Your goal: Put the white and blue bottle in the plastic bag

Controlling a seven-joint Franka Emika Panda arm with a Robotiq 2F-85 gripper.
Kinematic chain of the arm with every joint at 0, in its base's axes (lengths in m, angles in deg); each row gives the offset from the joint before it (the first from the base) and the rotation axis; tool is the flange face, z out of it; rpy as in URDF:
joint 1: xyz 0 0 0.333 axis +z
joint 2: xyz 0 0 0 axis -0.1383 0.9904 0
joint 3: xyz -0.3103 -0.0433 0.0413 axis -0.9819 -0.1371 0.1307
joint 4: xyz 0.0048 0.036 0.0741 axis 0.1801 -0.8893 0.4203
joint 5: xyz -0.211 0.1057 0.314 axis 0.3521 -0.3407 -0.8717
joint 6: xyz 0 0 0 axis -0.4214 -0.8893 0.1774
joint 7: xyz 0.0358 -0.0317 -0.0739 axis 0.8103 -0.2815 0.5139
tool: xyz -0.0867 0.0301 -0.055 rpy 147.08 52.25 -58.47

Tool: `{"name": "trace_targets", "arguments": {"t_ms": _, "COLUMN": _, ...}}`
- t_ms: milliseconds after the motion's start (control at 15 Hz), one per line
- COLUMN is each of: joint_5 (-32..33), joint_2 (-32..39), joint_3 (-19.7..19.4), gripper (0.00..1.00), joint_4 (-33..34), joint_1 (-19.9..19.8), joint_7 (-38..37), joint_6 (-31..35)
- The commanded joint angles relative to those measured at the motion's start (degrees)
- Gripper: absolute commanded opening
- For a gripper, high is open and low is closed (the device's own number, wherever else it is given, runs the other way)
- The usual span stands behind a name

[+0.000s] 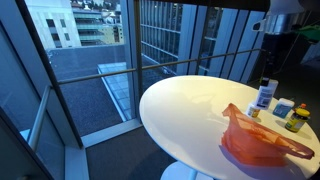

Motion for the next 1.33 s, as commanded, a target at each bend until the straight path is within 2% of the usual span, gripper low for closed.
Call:
{"name": "trace_targets", "arguments": {"t_ms": 0, "joint_5": -1.78, "joint_2": -1.08, "joint_3": 0.18, "gripper": 0.11, "joint_4": 1.44, "joint_1": 0.38, "joint_7": 1.03, "joint_6": -3.93}}
{"name": "trace_targets", "arguments": {"t_ms": 67, "joint_5": -0.40, "joint_2": -0.05, "joint_3": 0.33, "gripper": 0.34, "joint_4": 0.28, "joint_1": 0.41, "joint_7": 0.01, "joint_6": -1.34}}
{"name": "trace_targets", "arguments": {"t_ms": 467, "joint_5": -0.57, "joint_2": -0.26, "joint_3": 0.34, "gripper": 0.34, "joint_4": 0.36, "joint_1": 0.43, "joint_7": 0.05, "joint_6": -1.89}}
{"name": "trace_targets", "arguments": {"t_ms": 533, "joint_5": -0.23, "joint_2": -0.21, "joint_3": 0.40, "gripper": 0.11, "joint_4": 0.16, "joint_1": 0.46, "joint_7": -0.02, "joint_6": -1.68}}
{"name": "trace_targets", "arguments": {"t_ms": 1267, "joint_5": -0.05, "joint_2": 5.07, "joint_3": 3.74, "gripper": 0.11, "joint_4": -0.75, "joint_1": 3.24, "joint_7": 0.47, "joint_6": 5.49}}
